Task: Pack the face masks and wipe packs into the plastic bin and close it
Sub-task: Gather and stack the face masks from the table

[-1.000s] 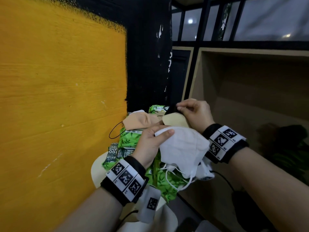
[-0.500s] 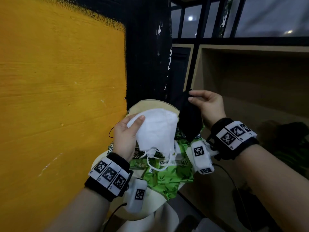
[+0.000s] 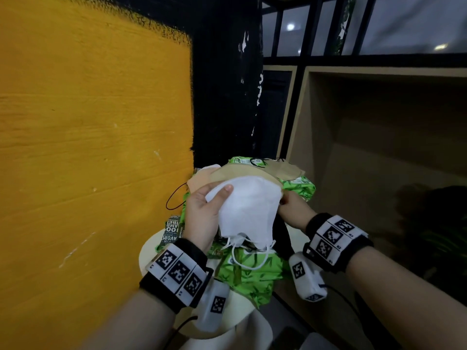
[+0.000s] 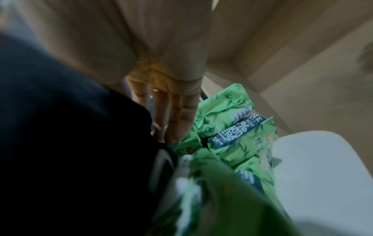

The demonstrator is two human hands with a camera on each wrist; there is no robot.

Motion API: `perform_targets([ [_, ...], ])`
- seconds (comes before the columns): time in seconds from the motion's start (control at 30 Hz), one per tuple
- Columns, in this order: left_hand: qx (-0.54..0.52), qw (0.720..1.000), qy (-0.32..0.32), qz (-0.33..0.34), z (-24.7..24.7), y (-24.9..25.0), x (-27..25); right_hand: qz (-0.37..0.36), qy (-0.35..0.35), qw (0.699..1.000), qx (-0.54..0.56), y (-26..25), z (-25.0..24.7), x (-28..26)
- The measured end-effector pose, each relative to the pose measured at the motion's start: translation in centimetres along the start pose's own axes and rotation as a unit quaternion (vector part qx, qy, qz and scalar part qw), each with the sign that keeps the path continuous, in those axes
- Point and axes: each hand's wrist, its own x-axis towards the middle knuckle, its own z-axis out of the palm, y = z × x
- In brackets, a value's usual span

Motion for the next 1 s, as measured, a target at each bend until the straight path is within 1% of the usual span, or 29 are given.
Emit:
perform_targets([
  [0.03,-0.001,1.000,0.003,-0.003,0.1,-0.1,0.0,-0.011,-0.002,0.999,0.047,-0.1,-0.1,-0.2],
  [0.07,-0.004,1.000,0.006,-0.006,0.3,-0.1,0.0,-0.018,-0.013,0.997,0.069,-0.1,-0.1,-0.2],
  [0.13,-0.010,1.000,0.006,-0.009,0.6,-0.1,-0.1,-0.024,-0.053,0.996,0.062,-0.1,0.0,-0.5],
  [0.17,-0.009,1.000,0.004,-0.008,0.6,-0.2,-0.1,-0.026,-0.057,0.996,0.059,-0.1,0.1,-0.6],
  [0.23,-0.006,1.000,0.003,-0.008,0.8,-0.2,-0.3,-0.023,-0.011,0.996,0.082,-0.1,-0.1,-0.7],
  [0.3,-0.006,1.000,-0.001,-0.008,0.9,-0.2,-0.4,-0.010,0.038,0.988,0.152,-0.4,-0.6,-0.9],
  [0.33,-0.005,1.000,-0.005,-0.007,1.0,-0.2,-0.4,0.000,0.047,0.980,0.192,-0.3,-0.9,-0.8],
  [0.4,-0.002,1.000,-0.006,-0.006,1.2,-0.4,-0.4,0.008,0.042,0.967,0.253,-0.6,-1.4,-1.1],
  [0.5,0.018,1.000,-0.009,0.003,1.5,-0.6,-0.3,-0.034,0.019,0.952,0.305,-0.7,-1.7,-1.6],
  [0.63,0.028,0.999,0.013,0.019,1.7,-0.9,-0.3,-0.115,-0.002,0.945,0.307,-1.2,-1.7,-2.6],
  [0.7,0.036,0.998,0.024,0.034,1.9,-1.0,-0.3,-0.132,-0.013,0.943,0.304,-1.2,-1.4,-2.8],
  [0.77,0.042,0.997,0.024,0.055,2.3,-0.9,-0.5,-0.127,-0.004,0.941,0.313,-1.2,-1.0,-2.9],
  [0.83,0.037,0.996,0.015,0.075,2.5,-0.7,-0.7,-0.119,0.010,0.931,0.344,-1.3,-0.9,-2.9],
  [0.93,0.014,0.998,-0.002,0.059,2.3,-1.0,-0.5,-0.104,0.014,0.911,0.400,-1.6,-0.9,-2.8],
  [1.0,0.050,0.997,-0.011,0.056,2.4,-1.0,-0.4,-0.089,0.003,0.895,0.436,-1.9,-0.8,-2.9],
])
